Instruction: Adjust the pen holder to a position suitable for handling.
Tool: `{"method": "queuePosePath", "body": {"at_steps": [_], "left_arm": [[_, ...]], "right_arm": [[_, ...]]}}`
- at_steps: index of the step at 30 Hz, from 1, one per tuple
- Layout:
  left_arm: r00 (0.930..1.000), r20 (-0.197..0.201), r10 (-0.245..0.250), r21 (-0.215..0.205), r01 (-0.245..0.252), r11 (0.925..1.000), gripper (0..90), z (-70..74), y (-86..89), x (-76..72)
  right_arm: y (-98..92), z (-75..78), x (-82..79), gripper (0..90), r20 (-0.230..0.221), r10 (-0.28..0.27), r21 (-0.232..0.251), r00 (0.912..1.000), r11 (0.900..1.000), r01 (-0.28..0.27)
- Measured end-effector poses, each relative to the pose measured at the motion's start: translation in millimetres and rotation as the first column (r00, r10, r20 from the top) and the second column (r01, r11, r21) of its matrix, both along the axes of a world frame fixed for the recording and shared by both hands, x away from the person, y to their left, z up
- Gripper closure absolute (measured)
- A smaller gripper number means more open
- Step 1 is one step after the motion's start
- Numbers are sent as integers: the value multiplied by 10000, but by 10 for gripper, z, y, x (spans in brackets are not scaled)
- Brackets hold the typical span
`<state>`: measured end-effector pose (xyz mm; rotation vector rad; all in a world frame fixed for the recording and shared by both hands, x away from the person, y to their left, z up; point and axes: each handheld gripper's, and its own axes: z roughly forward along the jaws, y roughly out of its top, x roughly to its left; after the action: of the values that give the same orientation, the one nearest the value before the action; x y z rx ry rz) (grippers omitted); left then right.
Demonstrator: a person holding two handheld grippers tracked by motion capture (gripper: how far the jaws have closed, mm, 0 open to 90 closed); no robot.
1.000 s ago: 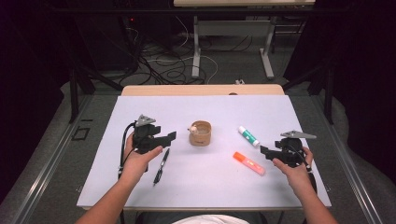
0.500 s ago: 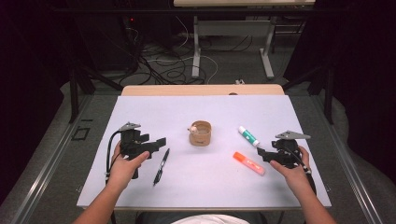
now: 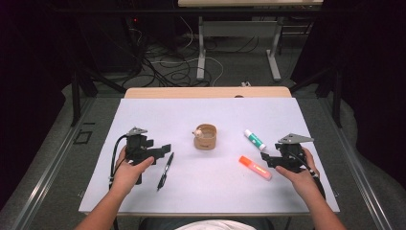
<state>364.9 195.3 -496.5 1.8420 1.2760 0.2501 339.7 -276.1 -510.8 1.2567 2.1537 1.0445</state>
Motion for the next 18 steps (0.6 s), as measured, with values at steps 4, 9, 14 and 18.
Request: {"method": "queuePosePath", "body": {"at_steps": [4,9,14,18], "left_arm": [[9999,104,-46,26,46,10000,184,2,-7,-1],[9999,129,-72,5,72,10000,184,-15,3,12],[10000,59,-39,101,39,9999,184,-28,26,17],[10000,74,13,87,-14,10000,184,-38,30,21]], "right_arm": [[76,24,-17,309,-69,613,-539,9981,9966,-616],[189,-6,-66,431,-732,1229,-1292,9897,9828,-1316],[232,-80,-71,472,-1229,1683,-1415,9781,9725,-1851],[254,-82,-74,507,-2081,1867,-1783,9601,9579,-2249]]}}
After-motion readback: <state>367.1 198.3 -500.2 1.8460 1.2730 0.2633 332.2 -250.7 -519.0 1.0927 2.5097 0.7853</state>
